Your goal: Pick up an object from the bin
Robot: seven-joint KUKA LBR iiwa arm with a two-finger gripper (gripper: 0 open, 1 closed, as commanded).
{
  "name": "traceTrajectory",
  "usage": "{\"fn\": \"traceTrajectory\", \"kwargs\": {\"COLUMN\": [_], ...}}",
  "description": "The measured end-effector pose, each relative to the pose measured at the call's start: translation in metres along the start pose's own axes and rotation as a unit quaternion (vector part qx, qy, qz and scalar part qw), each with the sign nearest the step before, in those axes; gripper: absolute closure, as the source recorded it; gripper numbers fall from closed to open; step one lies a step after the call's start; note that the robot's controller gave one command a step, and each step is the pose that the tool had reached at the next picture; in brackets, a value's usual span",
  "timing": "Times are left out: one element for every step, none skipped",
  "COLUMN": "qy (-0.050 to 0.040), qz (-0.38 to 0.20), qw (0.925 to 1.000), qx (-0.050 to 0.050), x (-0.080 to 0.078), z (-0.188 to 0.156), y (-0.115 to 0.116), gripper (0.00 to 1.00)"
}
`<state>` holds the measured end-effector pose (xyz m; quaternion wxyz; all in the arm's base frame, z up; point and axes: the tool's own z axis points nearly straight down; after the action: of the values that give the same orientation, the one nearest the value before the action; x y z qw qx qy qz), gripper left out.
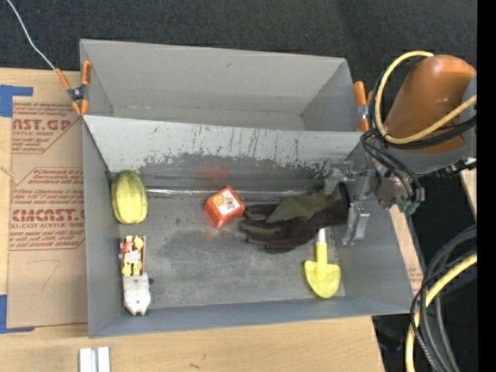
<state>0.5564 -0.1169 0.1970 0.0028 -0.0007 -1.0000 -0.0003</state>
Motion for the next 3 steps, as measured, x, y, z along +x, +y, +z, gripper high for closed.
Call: {"fn": "traceTrajectory", "kwargs": {"qy": [-0.0038, -0.0041, -0.0051], "qz": [-0.001, -0.025, 0.054], "qw": [1.0, 0.9997, 0.9985], "qx": [0.001, 0.001, 0.0], "x": [-0.002, -0.034, -0.033], "z": [-0.005, 0.102, 0.126], "y": [0.001, -0.03, -0.015], "gripper": [0.0, 0.0, 0.0]}}
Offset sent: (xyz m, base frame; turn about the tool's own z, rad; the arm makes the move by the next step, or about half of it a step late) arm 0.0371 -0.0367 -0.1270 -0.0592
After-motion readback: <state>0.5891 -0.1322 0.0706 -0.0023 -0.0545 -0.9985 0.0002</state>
